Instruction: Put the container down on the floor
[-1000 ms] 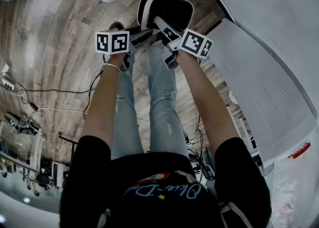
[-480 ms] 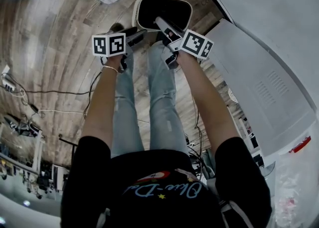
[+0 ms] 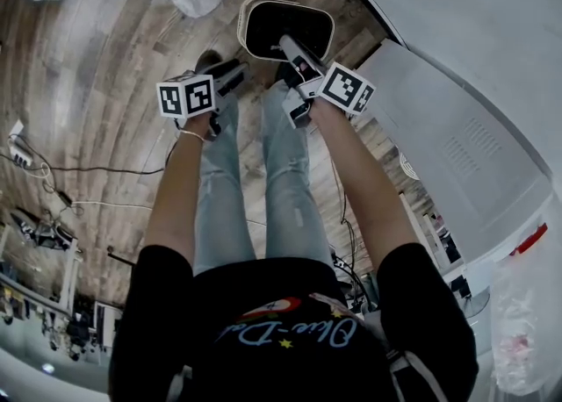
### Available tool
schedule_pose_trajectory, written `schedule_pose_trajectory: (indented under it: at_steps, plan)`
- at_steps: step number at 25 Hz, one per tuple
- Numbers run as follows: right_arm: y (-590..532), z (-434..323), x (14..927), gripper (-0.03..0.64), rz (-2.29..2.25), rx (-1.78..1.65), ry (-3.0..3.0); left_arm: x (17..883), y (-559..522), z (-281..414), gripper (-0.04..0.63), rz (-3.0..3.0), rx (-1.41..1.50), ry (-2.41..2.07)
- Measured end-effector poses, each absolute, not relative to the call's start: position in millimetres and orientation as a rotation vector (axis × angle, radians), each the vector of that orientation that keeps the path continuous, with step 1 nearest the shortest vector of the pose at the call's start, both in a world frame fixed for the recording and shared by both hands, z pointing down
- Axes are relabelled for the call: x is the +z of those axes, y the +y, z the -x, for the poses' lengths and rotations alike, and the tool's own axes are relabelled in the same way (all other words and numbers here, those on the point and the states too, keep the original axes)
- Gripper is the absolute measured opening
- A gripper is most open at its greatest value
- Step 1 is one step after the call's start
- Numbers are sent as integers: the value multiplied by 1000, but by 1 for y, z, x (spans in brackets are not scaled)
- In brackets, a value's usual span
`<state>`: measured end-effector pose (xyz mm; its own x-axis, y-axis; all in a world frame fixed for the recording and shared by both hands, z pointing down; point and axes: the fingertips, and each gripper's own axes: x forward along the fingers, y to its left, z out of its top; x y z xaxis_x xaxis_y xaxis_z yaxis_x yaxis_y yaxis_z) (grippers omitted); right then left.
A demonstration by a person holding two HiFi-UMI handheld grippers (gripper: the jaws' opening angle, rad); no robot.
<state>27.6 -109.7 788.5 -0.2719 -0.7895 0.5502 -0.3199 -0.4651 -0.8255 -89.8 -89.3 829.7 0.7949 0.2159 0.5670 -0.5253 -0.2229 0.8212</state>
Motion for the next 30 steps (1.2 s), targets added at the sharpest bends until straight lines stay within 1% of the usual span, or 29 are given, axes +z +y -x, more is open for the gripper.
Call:
schedule_pose_trajectory:
  at_steps: [4, 7, 14, 20, 24, 30]
  plan:
    - [-114, -32, 767, 9, 1628, -1725, 1342, 803, -99, 88, 39, -1731, 643, -247]
    - [-121, -33, 745, 3, 1654, -1660, 1406, 781, -114, 85, 11, -1747, 559, -295]
    - [-135, -49, 675, 0, 1681, -1442, 1405, 715, -141, 77, 5, -1904, 503, -332]
    - [-136, -56, 620, 0, 1743, -1410, 1506, 645, -152, 66, 5, -1954, 447, -318]
    - [-142, -58, 573, 0, 1795, -1350, 1626, 591, -161, 59, 5, -2062, 440, -315]
    - [-164, -57, 497, 0, 1832, -1173, 1838, 513, -173, 46, 5, -2154, 346, -268]
